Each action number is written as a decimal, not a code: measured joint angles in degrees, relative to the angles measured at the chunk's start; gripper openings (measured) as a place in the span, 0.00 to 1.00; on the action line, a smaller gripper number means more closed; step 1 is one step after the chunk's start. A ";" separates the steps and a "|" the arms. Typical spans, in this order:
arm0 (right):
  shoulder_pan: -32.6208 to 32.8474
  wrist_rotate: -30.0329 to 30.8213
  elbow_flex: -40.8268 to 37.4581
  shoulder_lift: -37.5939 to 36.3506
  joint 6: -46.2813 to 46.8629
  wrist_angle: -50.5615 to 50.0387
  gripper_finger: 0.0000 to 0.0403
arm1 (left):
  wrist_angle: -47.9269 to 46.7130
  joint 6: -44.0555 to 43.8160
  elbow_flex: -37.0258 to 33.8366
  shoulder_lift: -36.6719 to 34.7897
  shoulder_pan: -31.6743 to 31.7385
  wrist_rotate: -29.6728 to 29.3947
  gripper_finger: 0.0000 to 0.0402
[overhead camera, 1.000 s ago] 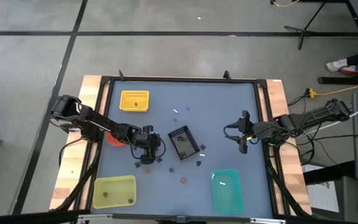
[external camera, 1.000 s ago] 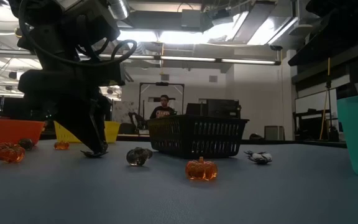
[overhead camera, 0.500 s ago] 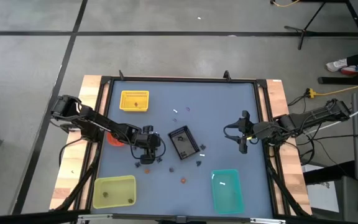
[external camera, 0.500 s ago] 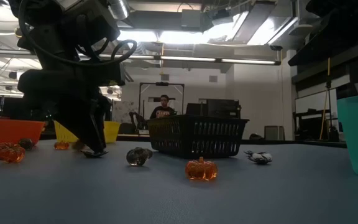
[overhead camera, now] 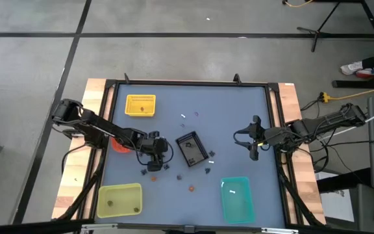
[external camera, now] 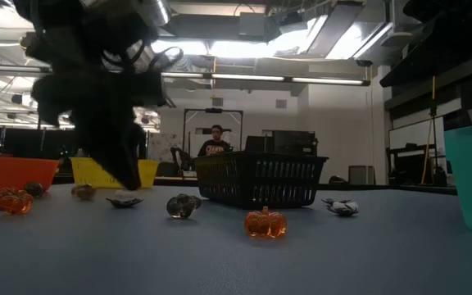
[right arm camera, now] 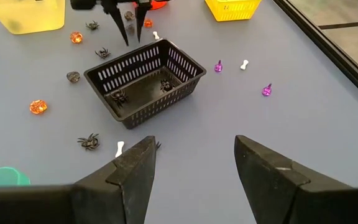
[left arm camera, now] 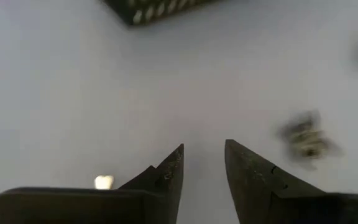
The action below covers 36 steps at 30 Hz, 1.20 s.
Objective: Sort Halloween decoration
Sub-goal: Put the black skull toy into the bottom yellow bin
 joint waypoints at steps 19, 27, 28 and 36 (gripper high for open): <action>0.00 -0.02 0.01 0.00 0.00 -0.04 0.53 | -25.64 -0.15 6.92 -1.74 -0.04 1.73 0.54; 0.00 -0.02 0.01 0.00 -0.01 -0.04 0.53 | -24.56 -0.20 6.12 -1.74 -0.07 1.73 0.51; -0.02 -0.02 0.01 0.00 0.00 -0.06 0.53 | -24.57 -0.20 5.81 -1.74 -0.07 1.73 0.51; 0.00 -0.02 0.01 0.00 0.00 -0.07 0.53 | -24.14 -1.18 4.82 -1.71 -0.07 1.78 0.51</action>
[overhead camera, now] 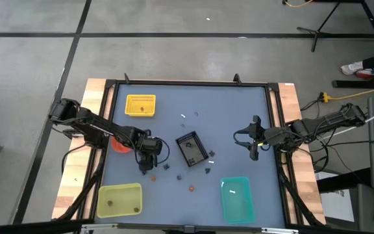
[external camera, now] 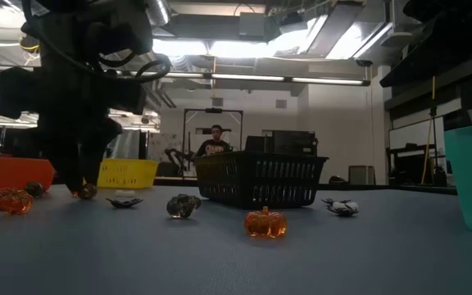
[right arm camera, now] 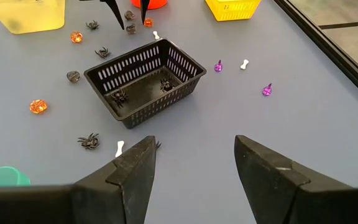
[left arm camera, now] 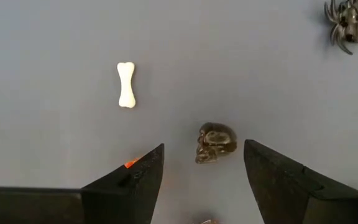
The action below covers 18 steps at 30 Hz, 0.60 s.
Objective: Sort Halloween decoration
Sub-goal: Put the black skull toy into the bottom yellow bin
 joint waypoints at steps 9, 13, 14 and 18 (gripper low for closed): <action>0.00 0.00 0.00 0.00 -0.02 0.01 0.53 | 1.11 -0.03 0.00 0.57 0.00 -0.03 0.51; 0.00 0.00 0.00 0.00 -0.02 0.00 0.53 | 1.60 0.00 0.00 1.70 0.00 -0.03 0.51; -0.01 -0.01 0.00 0.00 -0.02 0.00 0.53 | 1.71 0.00 0.00 1.93 0.00 -0.03 0.51; 0.00 0.00 0.00 -0.01 -0.02 -0.12 0.53 | 1.69 -0.05 -0.02 2.08 0.00 -0.05 0.51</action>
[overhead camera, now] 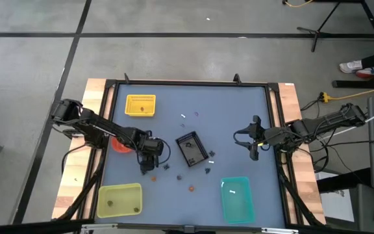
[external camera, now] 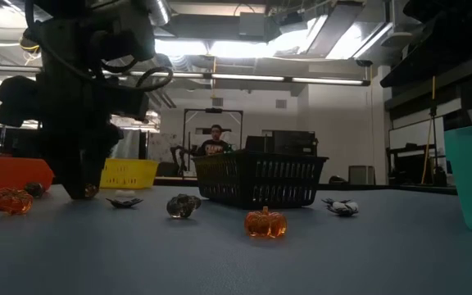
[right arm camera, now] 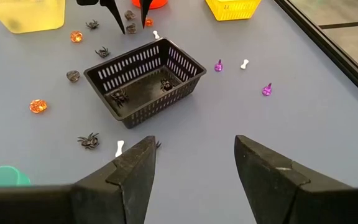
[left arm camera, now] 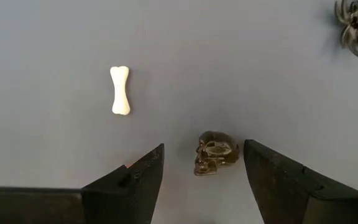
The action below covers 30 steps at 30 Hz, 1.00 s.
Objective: Sort Halloween decoration
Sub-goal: Put the black skull toy into the bottom yellow bin
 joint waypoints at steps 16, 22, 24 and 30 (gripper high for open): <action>0.00 0.00 0.00 -0.01 0.00 -0.01 0.53 | 0.02 0.00 0.00 0.02 0.00 -0.02 0.41; -0.02 0.00 0.00 -0.01 -0.01 -0.01 0.53 | 0.04 0.09 0.00 0.02 0.00 -0.02 0.34; 0.00 0.00 0.00 -0.01 -0.02 -0.01 0.53 | 0.04 0.13 0.00 0.02 0.00 -0.02 0.32; -0.02 0.00 0.00 -0.01 -0.01 -0.01 0.53 | 0.04 0.13 0.00 0.02 0.00 -0.02 0.28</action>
